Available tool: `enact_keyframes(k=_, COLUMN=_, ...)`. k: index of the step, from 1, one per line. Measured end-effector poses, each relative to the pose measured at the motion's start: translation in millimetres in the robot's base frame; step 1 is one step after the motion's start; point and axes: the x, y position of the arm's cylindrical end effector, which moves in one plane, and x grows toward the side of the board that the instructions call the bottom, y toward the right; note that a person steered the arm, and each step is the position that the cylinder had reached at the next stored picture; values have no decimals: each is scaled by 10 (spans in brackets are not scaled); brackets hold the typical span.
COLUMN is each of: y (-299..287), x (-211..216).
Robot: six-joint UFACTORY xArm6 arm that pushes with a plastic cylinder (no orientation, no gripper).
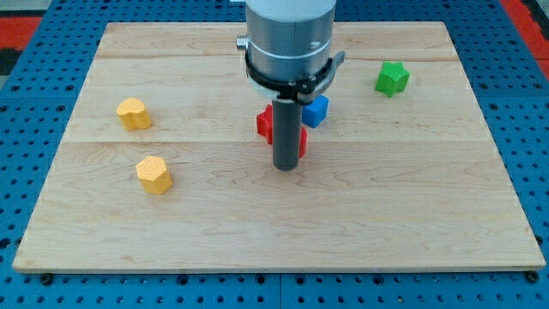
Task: Push the red blocks left to the blue blocks
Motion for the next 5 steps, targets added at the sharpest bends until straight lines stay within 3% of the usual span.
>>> enact_keyframes(k=1, y=-179, x=-279)
enact_keyframes(k=4, y=328, x=55)
enact_keyframes(k=5, y=291, x=-143)
